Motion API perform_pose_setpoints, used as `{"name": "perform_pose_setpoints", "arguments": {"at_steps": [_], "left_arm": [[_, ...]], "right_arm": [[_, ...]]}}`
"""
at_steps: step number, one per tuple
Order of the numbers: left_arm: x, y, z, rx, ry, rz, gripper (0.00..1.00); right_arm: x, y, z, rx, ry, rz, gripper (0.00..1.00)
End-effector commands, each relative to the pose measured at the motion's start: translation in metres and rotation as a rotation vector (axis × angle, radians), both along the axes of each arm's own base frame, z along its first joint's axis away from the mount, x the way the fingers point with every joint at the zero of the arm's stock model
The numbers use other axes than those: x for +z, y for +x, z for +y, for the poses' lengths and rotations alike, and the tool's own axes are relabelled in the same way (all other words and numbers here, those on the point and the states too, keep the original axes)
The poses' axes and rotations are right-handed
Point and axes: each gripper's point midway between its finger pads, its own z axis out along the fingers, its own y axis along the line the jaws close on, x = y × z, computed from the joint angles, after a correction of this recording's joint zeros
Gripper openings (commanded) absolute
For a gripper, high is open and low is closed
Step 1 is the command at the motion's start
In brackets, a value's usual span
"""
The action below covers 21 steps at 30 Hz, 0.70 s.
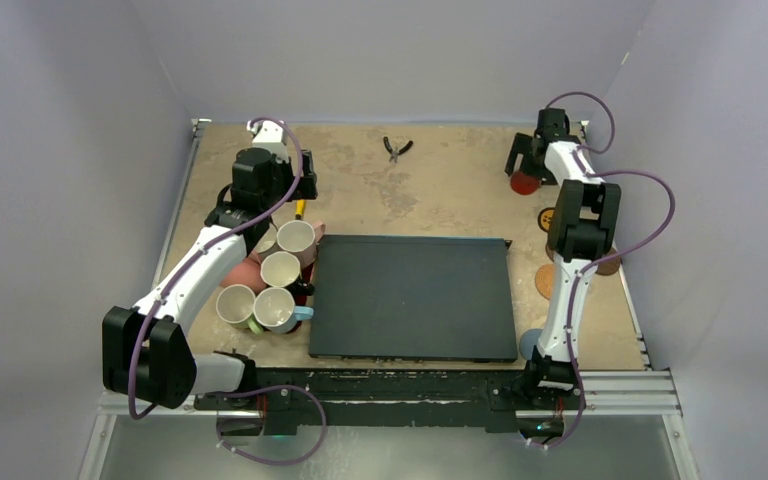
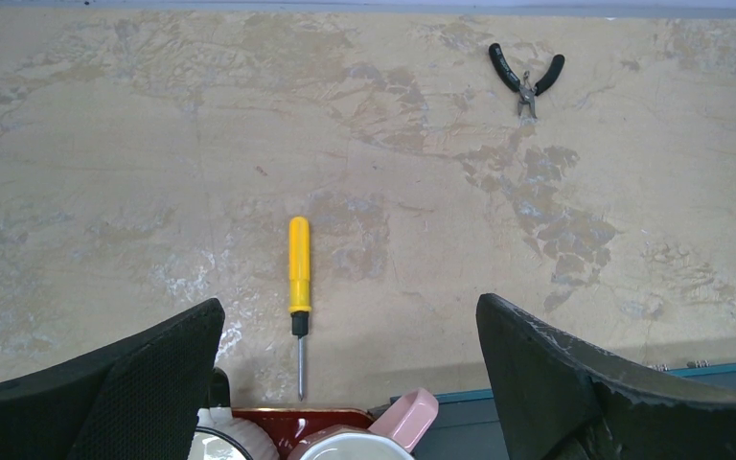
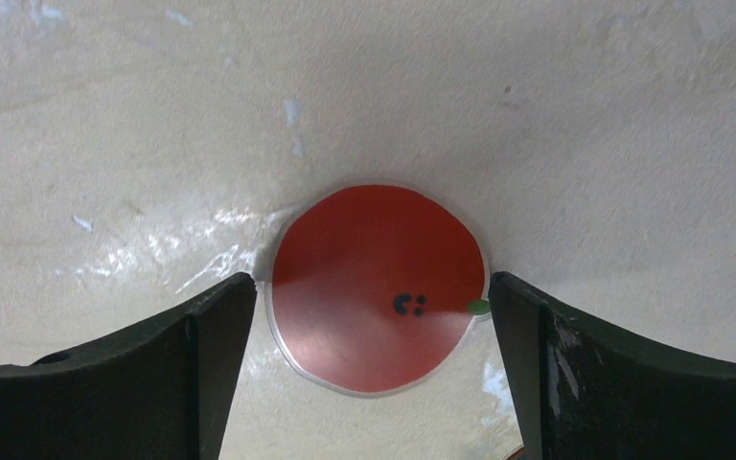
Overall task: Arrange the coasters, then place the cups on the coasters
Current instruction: Move the coaster to the center of the board.
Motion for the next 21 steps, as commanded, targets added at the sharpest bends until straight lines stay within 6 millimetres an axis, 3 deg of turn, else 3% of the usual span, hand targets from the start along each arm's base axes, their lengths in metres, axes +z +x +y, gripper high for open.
{"name": "perform_pose_setpoints", "arguments": {"at_steps": [1,11,14,15,21], "left_arm": [[0.032,0.006,-0.001,0.008,-0.041,-0.073,0.99],[0.032,0.006,-0.001,0.009,-0.045,-0.071,0.99],[0.032,0.006,-0.001,0.01,-0.048,-0.072,0.99],[0.032,0.006,-0.001,0.01,-0.048,-0.07,0.99],[0.033,0.005,-0.001,0.011,-0.048,-0.072,0.99]], "right_arm": [[0.005,-0.017,0.028,0.046,0.011,0.034,0.93],[-0.014,-0.029,0.051,0.059,-0.03,0.09,0.88],[-0.019,-0.032,0.048,0.046,-0.044,0.11,0.85],[-0.02,-0.033,0.061,0.069,-0.048,0.116,0.85],[-0.023,-0.045,0.079,0.106,-0.046,0.133,0.81]]}}
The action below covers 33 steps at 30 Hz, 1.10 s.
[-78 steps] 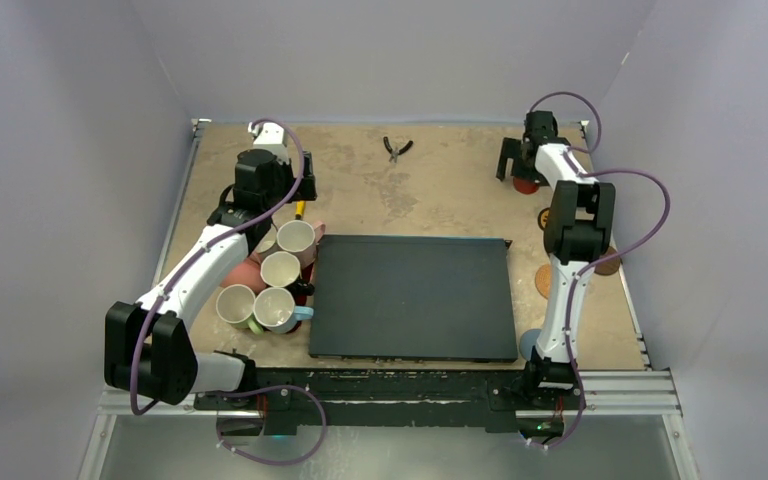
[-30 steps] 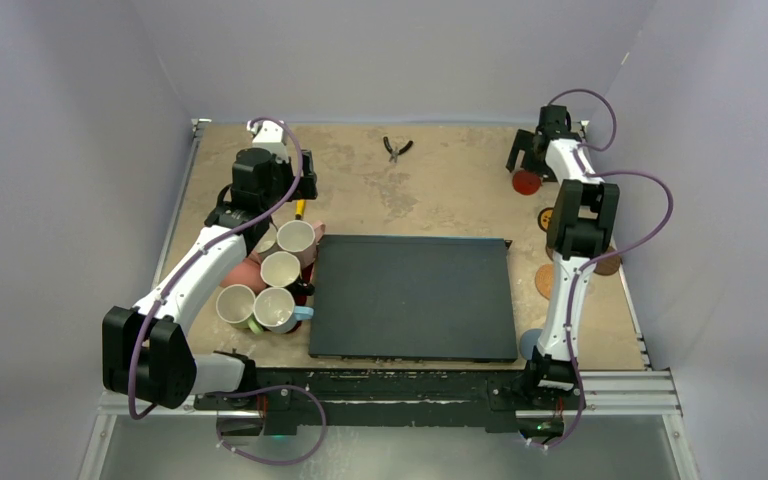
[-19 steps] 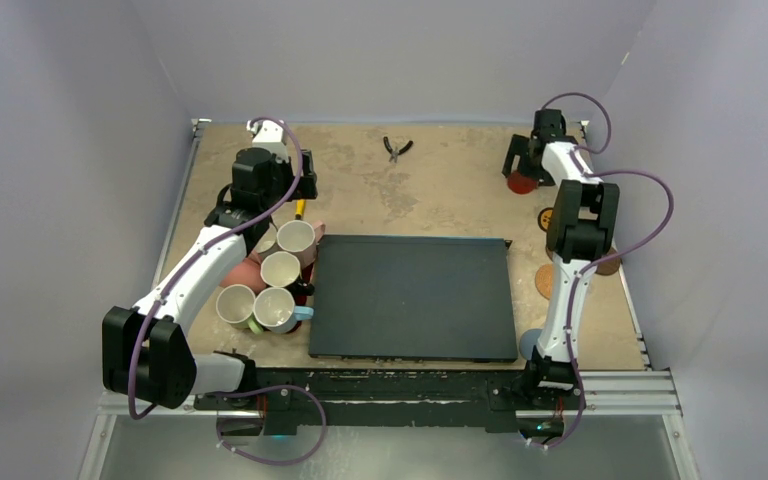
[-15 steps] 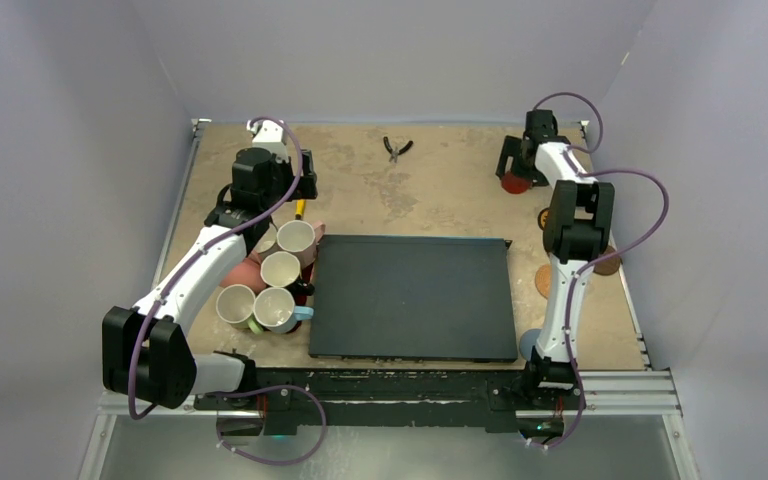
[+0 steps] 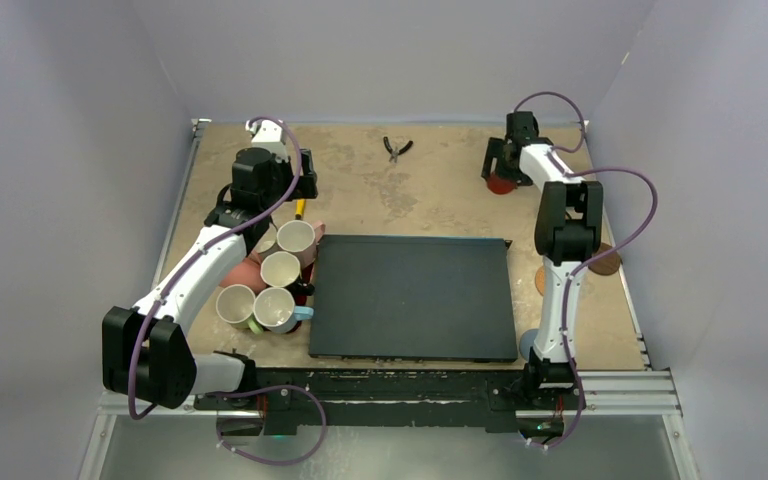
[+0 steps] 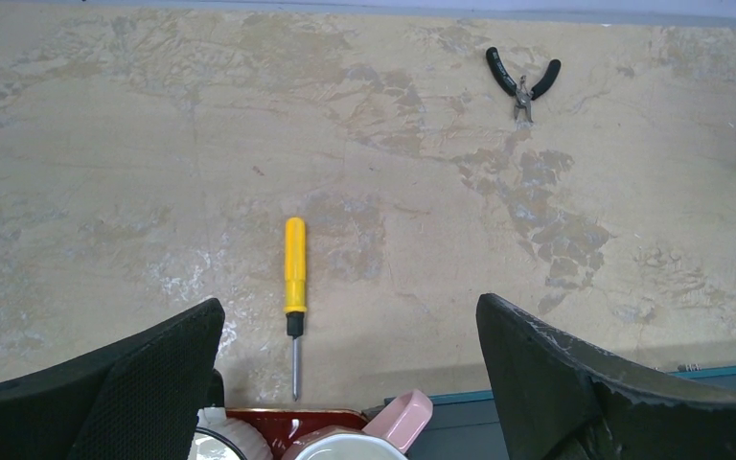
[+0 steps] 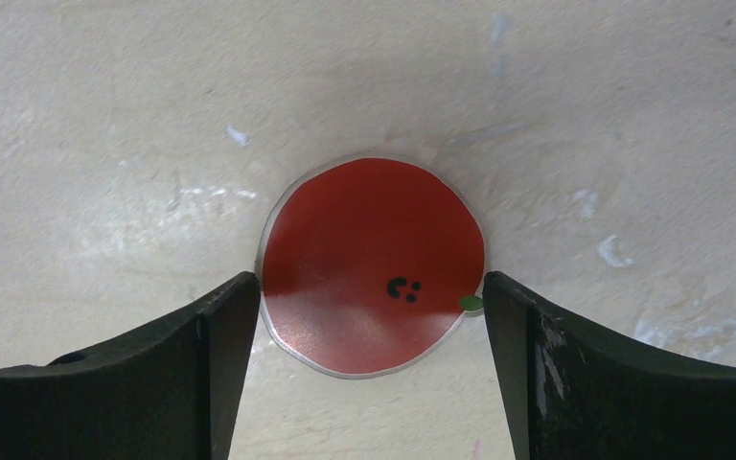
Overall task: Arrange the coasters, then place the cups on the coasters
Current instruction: Move the coaster to the center of the board.
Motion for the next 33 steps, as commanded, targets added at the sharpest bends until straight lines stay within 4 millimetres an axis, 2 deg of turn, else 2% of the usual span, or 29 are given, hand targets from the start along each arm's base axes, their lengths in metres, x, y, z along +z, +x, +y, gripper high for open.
{"name": "perform_pose_setpoints", "arguments": {"at_steps": [1,7,14,24,29,33], "left_arm": [[0.032,0.005,0.0,0.007,-0.036,-0.075,0.99],[0.031,0.006,-0.001,0.003,-0.042,-0.072,0.99],[0.029,0.006,-0.002,0.0,-0.045,-0.066,0.99],[0.026,0.007,-0.003,0.0,-0.045,-0.059,0.99],[0.025,0.007,-0.003,-0.003,-0.047,-0.056,0.99],[0.025,0.007,-0.004,-0.004,-0.048,-0.056,0.99]], "right_arm": [[-0.021,-0.037,0.02,0.035,-0.008,0.12,0.81],[-0.026,-0.059,0.038,0.077,0.012,0.142,0.8],[-0.026,-0.079,0.048,0.09,0.002,0.157,0.8],[-0.018,-0.088,0.057,0.081,0.032,0.138,0.81],[-0.021,-0.09,0.062,0.088,0.042,0.142,0.82],[-0.019,-0.09,0.062,0.084,0.038,0.138,0.9]]}}
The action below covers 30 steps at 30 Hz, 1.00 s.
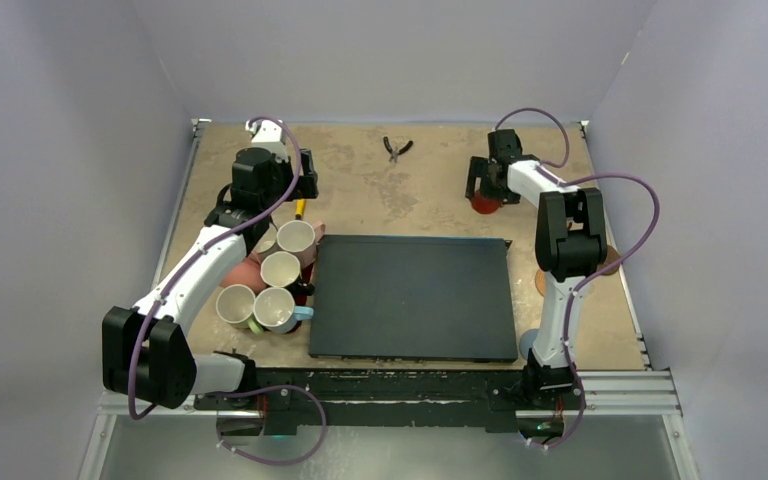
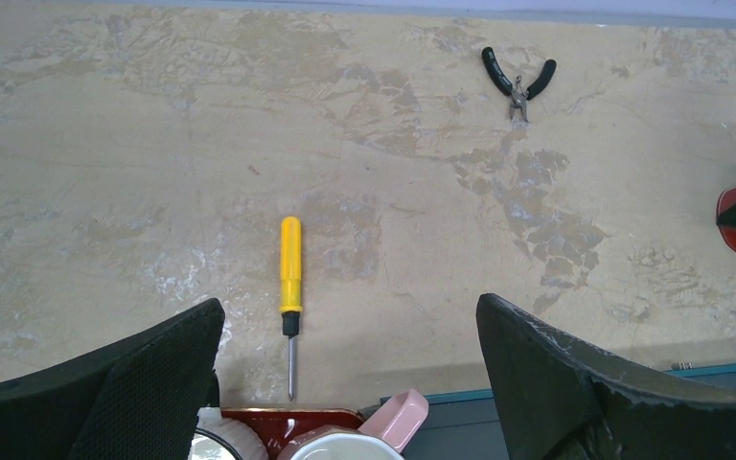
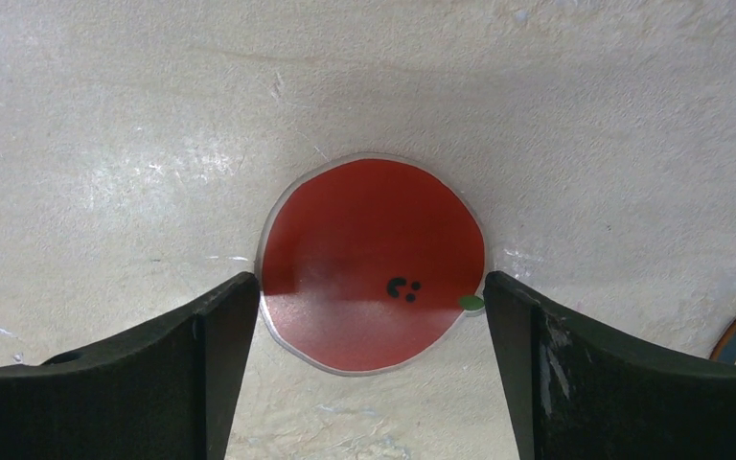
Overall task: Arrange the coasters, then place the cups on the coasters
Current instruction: Move the coaster to the center of the board.
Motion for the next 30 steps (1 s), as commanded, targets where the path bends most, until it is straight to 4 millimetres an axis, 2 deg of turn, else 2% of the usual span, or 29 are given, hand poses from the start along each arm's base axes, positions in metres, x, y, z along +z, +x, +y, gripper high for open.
{"name": "perform_pose_setpoints", "arguments": {"at_steps": [1,4,10,18,22,27,30], "left_arm": [[0.025,0.007,-0.002,-0.002,-0.035,-0.058,0.99],[0.025,0.007,-0.002,-0.001,-0.035,-0.059,0.99],[0.025,0.007,-0.002,-0.003,-0.035,-0.057,0.99],[0.026,0.007,-0.003,-0.004,-0.035,-0.06,0.99],[0.027,0.007,-0.002,-0.003,-0.034,-0.061,0.99],[0.027,0.007,-0.001,0.003,-0.032,-0.063,0.99],[0.028,0.007,-0.001,0.003,-0.035,-0.066,0.99]], "right_arm": [[-0.015,-0.027,0.006,-0.004,0.01,0.098,0.92],[-0.008,-0.025,0.004,-0.01,0.002,0.084,0.97],[0.011,-0.022,0.004,-0.011,0.006,0.052,0.98],[0.057,-0.019,0.006,-0.002,0.024,-0.029,0.98],[0.08,-0.025,0.01,0.007,0.048,-0.057,0.98],[0.113,-0.029,-0.005,-0.03,0.026,-0.128,0.98],[0.124,-0.035,-0.017,-0.051,0.057,-0.168,0.98]]}}
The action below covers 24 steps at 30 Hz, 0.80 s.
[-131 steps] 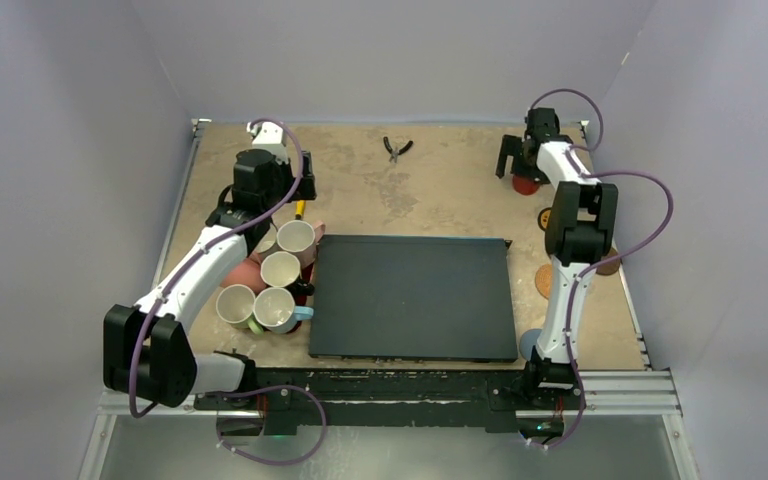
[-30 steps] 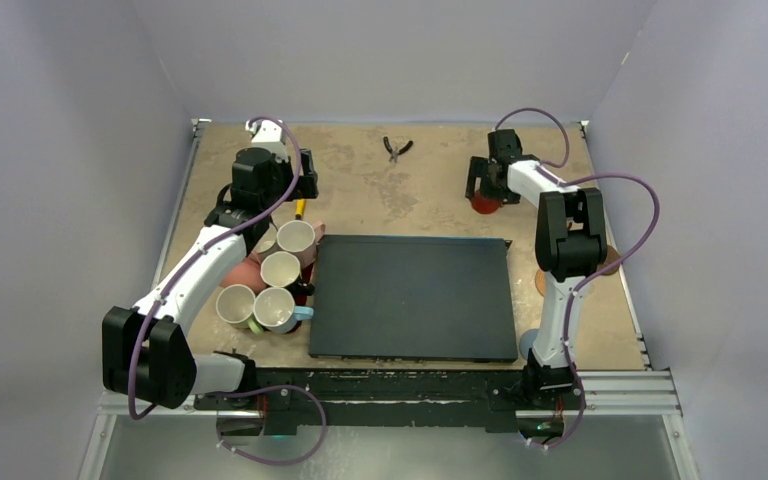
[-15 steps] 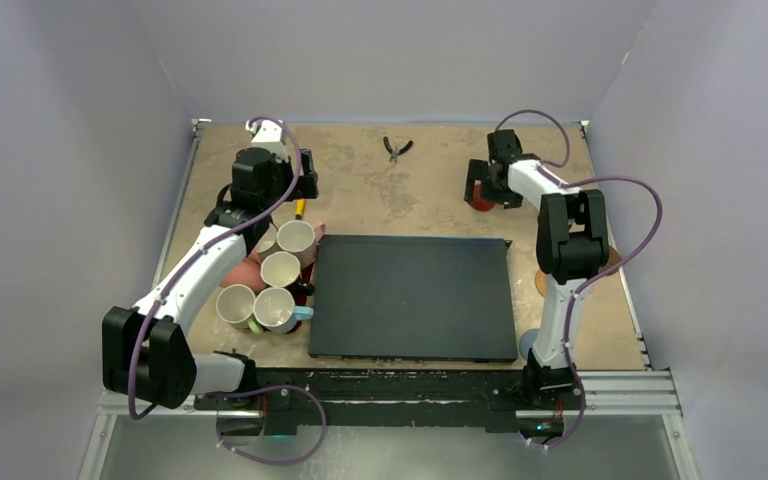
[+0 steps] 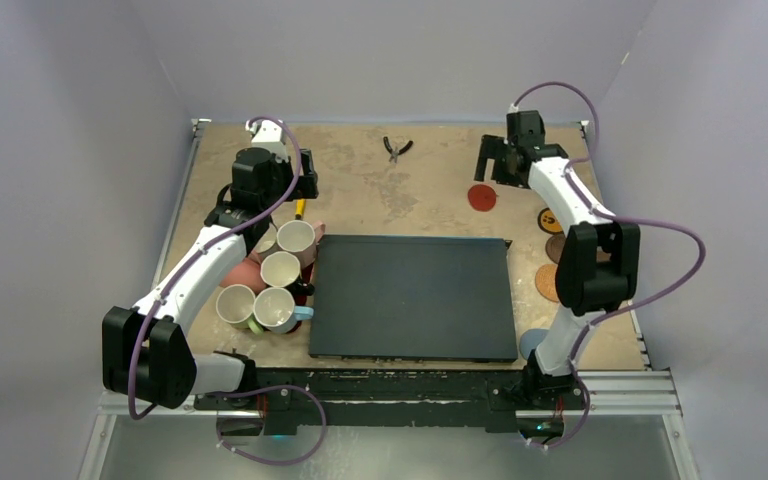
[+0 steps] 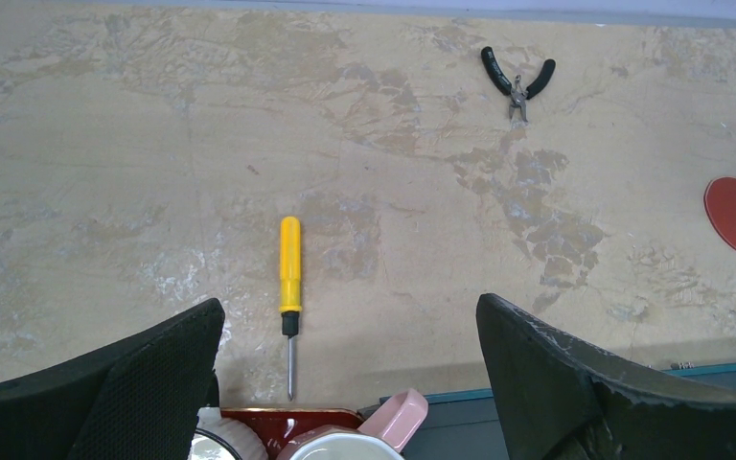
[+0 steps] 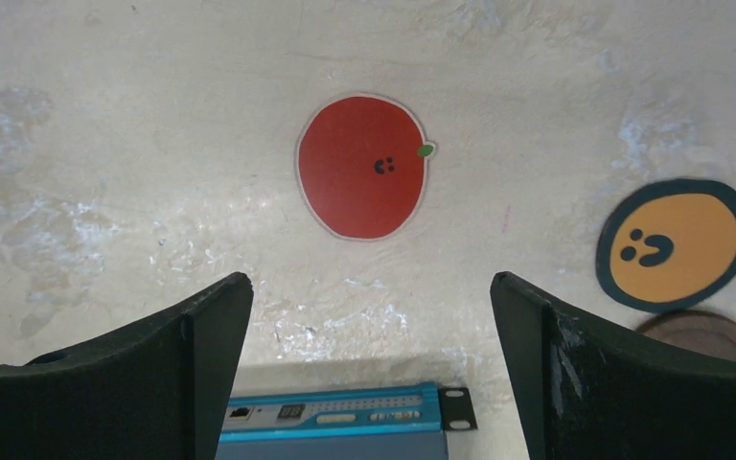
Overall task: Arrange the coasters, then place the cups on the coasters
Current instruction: Move the coaster to the center of the board.
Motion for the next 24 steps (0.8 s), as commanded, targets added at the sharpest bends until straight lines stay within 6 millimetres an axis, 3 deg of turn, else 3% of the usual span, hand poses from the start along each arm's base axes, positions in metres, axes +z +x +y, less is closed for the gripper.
{"name": "perform_pose_setpoints", "arguments": {"at_steps": [1,5,7,11,18,24], "left_arm": [[0.028,0.007,0.0,0.01,-0.033,-0.066,0.99],[0.034,0.005,0.002,0.02,-0.035,-0.073,0.99],[0.037,0.003,0.002,0.019,-0.038,-0.083,0.99],[0.029,0.006,0.005,0.032,-0.019,-0.067,0.99],[0.024,0.008,0.0,0.007,-0.026,-0.049,0.99],[0.019,0.01,0.001,0.013,-0.013,-0.043,0.99]], "right_arm": [[0.018,-0.015,-0.019,-0.052,0.033,-0.038,0.98],[0.005,-0.023,-0.051,-0.124,0.022,-0.032,0.98],[-0.002,-0.022,-0.076,-0.184,0.027,-0.032,0.98],[-0.017,-0.017,-0.104,-0.253,0.022,-0.014,0.98],[-0.052,-0.009,-0.133,-0.34,-0.009,0.049,0.98],[-0.069,-0.016,-0.152,-0.403,-0.012,0.083,0.98]]}}
